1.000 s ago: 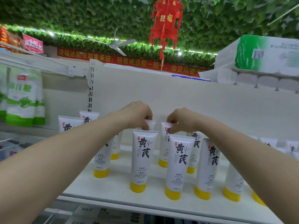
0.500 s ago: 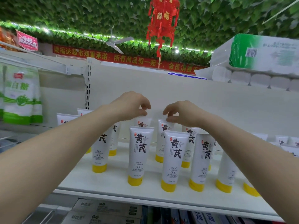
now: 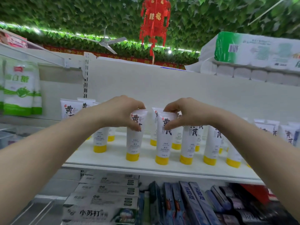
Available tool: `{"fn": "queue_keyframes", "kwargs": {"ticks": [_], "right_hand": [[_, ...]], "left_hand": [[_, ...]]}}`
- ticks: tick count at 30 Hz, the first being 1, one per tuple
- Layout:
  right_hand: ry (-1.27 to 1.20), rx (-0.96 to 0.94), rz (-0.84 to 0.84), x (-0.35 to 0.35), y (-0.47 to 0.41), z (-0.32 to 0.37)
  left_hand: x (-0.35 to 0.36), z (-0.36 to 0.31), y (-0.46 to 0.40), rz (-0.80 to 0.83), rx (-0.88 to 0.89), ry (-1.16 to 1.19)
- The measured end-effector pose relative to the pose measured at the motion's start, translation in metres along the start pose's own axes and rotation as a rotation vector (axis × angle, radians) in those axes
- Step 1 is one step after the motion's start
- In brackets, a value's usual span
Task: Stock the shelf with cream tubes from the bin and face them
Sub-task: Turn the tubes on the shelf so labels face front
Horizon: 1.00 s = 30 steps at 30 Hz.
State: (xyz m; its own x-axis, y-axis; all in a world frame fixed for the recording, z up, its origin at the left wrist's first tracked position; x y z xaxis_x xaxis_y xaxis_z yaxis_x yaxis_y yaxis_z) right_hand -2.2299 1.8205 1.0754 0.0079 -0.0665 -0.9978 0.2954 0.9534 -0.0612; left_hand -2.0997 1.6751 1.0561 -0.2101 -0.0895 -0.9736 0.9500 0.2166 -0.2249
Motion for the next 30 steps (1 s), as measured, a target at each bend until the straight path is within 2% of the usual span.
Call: {"fn": "queue_keyframes", "kwargs": {"ticks": [17, 30], "right_hand": [[0.054, 0.034, -0.029, 0.009, -0.027, 0.002], [0.071, 0.100, -0.051, 0.010, -0.026, 0.007]], "left_hand": [[0.001, 0.013, -0.011, 0.019, -0.046, 0.057], [0.006, 0.017, -0.011, -0.011, 0.009, 0.059]]}}
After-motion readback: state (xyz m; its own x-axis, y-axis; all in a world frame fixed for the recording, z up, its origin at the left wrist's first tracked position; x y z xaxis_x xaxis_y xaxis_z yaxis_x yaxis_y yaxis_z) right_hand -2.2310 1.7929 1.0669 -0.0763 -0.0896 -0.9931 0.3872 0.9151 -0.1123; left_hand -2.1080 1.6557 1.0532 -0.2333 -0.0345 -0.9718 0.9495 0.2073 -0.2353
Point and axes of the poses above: each hand's wrist, its own y-axis away from the middle knuckle, its own x-axis out of the palm, z = x × y, the point moved 4 cm from there along -y, towards the middle knuckle, and after that the axes turned 14 degrees about z, right-handed, at the moved point
